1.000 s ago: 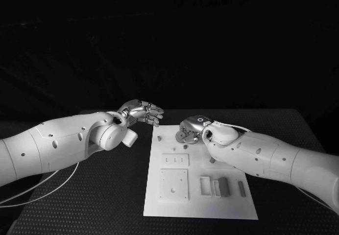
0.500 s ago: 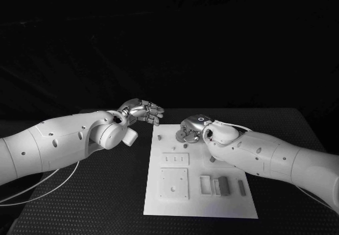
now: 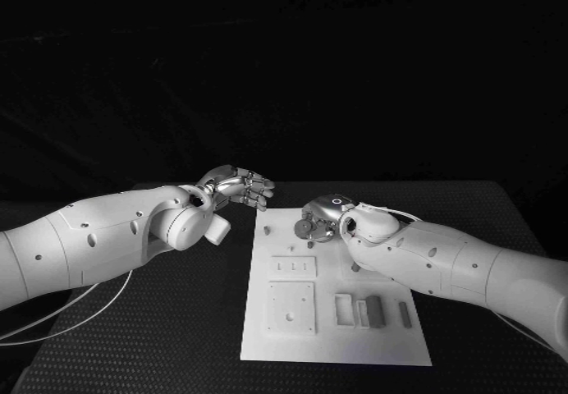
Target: Assemble the parts on the task board
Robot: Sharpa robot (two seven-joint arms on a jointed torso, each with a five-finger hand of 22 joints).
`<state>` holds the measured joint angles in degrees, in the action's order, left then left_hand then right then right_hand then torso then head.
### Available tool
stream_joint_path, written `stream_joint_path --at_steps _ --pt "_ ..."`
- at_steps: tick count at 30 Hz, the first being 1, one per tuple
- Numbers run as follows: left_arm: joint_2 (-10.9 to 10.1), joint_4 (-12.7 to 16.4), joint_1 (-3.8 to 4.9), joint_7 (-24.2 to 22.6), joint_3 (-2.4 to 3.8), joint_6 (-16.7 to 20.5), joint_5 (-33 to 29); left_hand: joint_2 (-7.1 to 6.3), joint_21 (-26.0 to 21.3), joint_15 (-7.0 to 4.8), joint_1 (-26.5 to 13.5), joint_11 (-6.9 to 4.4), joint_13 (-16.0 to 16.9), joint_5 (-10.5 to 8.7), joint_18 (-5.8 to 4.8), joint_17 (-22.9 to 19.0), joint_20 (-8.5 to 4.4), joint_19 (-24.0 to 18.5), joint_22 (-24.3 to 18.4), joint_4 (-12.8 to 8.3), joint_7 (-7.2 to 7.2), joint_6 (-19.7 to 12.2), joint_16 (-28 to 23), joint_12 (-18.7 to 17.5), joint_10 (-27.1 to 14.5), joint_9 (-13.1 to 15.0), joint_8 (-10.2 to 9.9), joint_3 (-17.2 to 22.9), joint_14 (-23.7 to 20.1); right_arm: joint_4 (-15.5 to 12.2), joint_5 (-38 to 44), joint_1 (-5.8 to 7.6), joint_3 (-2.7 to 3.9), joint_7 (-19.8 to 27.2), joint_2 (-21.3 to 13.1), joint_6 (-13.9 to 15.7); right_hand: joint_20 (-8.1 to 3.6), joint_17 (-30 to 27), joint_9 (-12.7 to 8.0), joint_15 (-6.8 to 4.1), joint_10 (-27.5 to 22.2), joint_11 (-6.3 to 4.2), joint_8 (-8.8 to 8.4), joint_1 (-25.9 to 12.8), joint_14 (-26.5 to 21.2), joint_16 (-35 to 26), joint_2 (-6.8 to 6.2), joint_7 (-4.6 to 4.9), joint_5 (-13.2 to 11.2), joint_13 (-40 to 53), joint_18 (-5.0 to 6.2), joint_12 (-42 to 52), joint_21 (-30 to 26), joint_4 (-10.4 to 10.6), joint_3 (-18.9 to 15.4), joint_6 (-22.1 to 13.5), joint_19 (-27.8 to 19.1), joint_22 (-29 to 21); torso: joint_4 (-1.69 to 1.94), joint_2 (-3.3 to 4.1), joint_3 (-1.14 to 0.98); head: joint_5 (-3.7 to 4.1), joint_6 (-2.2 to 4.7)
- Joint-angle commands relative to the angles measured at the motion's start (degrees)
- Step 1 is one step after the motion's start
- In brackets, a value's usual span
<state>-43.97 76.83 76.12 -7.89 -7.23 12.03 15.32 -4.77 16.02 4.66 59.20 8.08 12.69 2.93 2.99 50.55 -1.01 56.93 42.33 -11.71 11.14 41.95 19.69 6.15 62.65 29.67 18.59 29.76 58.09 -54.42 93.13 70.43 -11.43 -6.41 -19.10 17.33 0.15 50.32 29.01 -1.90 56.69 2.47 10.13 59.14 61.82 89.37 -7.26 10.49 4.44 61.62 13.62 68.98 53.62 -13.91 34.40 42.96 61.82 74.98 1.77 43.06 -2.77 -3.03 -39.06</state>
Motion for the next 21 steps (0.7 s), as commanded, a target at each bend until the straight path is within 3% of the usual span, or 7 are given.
stream_joint_path --at_steps 1,5,8,17,21 --pt "0.1 0.2 0.13 -0.3 0.06 -0.5 0.4 -0.29 -0.2 -0.04 0.4 0.27 0.1 -0.11 0.49 0.1 -0.05 -0.3 0.1 -0.2 1.42 -0.3 -0.4 -0.3 0.3 -0.1 -0.4 0.1 0.4 0.0 -1.6 -0.01 -0.03 1.3 0.2 -2.7 0.12 0.0 -0.2 0.51 -2.9 2.3 -0.48 0.5 -0.4 -0.5 0.24 0.74 0.1 -0.2 1.38 0.0 -0.4 0.1 0.0 -1.4 -0.8 0.9 -0.01 0.02 0.04 0.01 -0.09" --pt "0.1 0.2 0.15 -0.3 0.06 -0.5 0.4 -0.26 -0.2 -0.03 0.3 0.28 0.1 -0.11 0.47 0.1 -0.02 -0.3 0.1 -0.2 1.43 -0.3 -0.4 -0.3 0.3 -0.1 -0.4 0.1 0.4 0.1 -1.8 -0.01 -0.03 1.4 0.2 -3.4 0.3 0.0 -0.2 0.59 -3.2 2.34 -0.38 0.4 -0.7 -0.5 0.52 0.76 0.1 -0.3 1.38 0.1 -0.5 0.1 -0.1 -1.4 -1.0 1.0 0.0 0.04 0.02 0.02 -0.14" --pt "0.1 0.2 0.16 -0.2 0.06 -0.5 0.4 -0.15 -0.3 -0.01 0.1 0.31 0.1 -0.11 0.44 0.2 0.0 -0.3 0.1 0.0 1.45 -0.3 -0.5 -0.3 0.3 -0.1 -0.4 0.0 0.4 0.5 -3.2 -0.01 -0.03 1.5 0.1 -4.6 0.5 0.1 -0.1 0.47 -3.4 2.2 0.22 0.4 -0.9 -0.5 1.9 0.6 0.1 -0.5 1.38 0.3 -0.5 0.3 -0.2 -0.6 -1.2 1.0 0.02 -0.01 0.0 0.0 -0.24" --pt "0.0 0.1 0.17 -0.2 0.06 -0.5 0.4 -0.09 -0.3 -0.01 -0.1 0.33 0.1 -0.11 0.43 0.2 0.0 -0.3 0.1 0.1 1.47 -0.3 -0.6 -0.4 0.3 -0.1 -0.4 0.0 0.5 0.8 -6.2 0.0 -0.01 1.9 -0.3 -5.7 0.91 0.2 0.1 0.31 -4.0 2.03 1.96 -2.2 -1.3 -0.3 8.47 0.36 0.1 -1.0 1.38 0.9 -0.4 1.9 -0.9 2.1 -1.8 1.2 0.01 -0.04 -0.03 0.02 -0.25" --pt "0.0 0.1 0.17 -0.2 0.06 -0.5 0.4 -0.02 -0.3 -0.01 -0.2 0.34 0.2 -0.11 0.43 0.3 0.0 -0.3 0.1 0.2 1.47 -0.3 -0.6 -0.4 0.2 -0.1 -0.5 -0.1 0.5 0.9 -6.9 0.01 0.0 2.0 -0.5 -5.0 0.96 0.2 -0.1 0.27 -4.1 1.99 2.0 -4.0 -1.4 -0.2 10.18 0.37 0.1 -1.2 1.38 1.1 -0.4 2.5 -1.4 2.2 -2.1 1.2 -0.01 -0.02 -0.02 0.07 -0.26"
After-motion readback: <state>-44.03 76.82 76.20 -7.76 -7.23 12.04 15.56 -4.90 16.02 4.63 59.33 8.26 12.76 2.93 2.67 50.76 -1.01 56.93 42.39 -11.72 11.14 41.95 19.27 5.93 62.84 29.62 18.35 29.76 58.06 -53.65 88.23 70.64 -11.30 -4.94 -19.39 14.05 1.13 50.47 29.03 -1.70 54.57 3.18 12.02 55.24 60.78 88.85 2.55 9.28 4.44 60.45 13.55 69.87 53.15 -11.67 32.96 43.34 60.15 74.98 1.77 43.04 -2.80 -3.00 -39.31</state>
